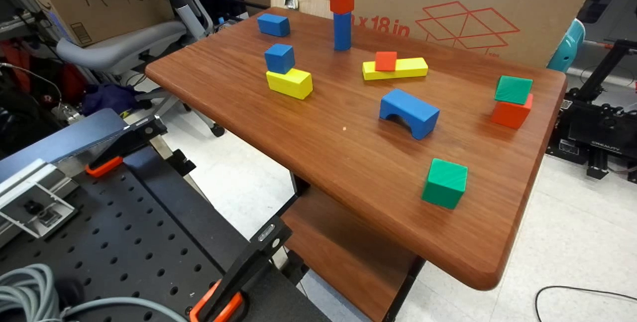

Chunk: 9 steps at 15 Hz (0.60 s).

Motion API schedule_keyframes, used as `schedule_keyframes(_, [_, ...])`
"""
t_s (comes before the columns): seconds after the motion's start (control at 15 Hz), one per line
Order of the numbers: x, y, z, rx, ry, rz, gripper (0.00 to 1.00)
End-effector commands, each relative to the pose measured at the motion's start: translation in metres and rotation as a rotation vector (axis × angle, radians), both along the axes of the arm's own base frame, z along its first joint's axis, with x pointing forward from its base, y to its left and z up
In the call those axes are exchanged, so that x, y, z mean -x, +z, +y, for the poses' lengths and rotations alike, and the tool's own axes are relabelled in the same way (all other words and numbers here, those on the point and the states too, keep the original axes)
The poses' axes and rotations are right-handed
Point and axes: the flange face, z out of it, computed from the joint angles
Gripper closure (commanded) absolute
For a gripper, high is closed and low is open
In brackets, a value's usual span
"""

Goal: Move the blue rectangular block backwards

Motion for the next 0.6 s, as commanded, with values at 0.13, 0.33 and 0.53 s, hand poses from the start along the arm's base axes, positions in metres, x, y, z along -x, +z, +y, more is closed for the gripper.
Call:
schedule_keyframes(0.13, [0.048,-0.025,-0.035,0.021,-0.012,0.086,0.0])
schedule_keyframes(0.33, [0.065,-0.038,-0.042,0.035,-0.004,0.118,0.0])
schedule_keyframes(0.53, [0.076,-0.046,-0.046,0.057,0.029,0.131,0.0])
